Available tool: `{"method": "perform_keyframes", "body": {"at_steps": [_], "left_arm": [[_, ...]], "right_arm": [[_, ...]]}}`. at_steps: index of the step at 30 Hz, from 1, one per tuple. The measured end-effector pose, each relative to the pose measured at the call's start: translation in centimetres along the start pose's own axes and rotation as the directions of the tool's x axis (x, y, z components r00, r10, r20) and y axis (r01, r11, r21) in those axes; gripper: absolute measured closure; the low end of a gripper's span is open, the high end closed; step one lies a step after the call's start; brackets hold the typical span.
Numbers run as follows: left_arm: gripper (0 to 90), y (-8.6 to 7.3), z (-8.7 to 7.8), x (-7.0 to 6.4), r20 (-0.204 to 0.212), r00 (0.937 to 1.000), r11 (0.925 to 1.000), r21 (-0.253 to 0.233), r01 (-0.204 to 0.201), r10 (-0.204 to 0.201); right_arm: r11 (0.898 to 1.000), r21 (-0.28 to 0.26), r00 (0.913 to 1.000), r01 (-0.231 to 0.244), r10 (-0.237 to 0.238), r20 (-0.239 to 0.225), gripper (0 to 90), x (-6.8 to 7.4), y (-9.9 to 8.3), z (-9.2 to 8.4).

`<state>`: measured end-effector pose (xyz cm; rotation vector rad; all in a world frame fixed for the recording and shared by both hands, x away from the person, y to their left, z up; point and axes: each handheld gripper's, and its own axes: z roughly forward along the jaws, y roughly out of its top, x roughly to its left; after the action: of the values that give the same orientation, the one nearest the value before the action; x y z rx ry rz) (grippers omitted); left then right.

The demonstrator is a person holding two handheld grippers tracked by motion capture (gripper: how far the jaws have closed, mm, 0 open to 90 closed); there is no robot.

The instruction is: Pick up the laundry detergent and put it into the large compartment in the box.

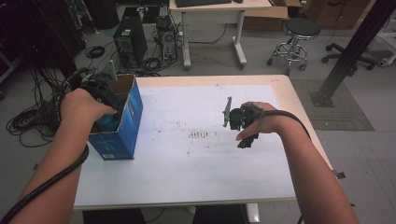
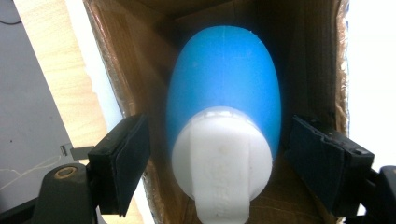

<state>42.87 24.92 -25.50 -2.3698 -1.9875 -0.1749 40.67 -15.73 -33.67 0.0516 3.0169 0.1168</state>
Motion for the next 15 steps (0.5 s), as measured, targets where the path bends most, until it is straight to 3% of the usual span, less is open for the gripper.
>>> {"method": "perform_keyframes", "body": {"at_steps": [7,15], "left_arm": [[17.8,-0.16,-0.28,0.00,-0.025,0.9992,0.9995,-0.002,-0.032,0.032],[13.0,-0.26,-0.70,-0.51,-0.059,0.9916,0.9933,-0.008,-0.116,0.115]], "right_arm": [[1.000,0.002,1.0000,-0.005,0.005,0.000,10.3,0.03,-0.05,-0.07],[1.000,0.001,1.0000,-0.003,0.003,-0.001,10.4,-0.02,-0.01,-0.04]]}}
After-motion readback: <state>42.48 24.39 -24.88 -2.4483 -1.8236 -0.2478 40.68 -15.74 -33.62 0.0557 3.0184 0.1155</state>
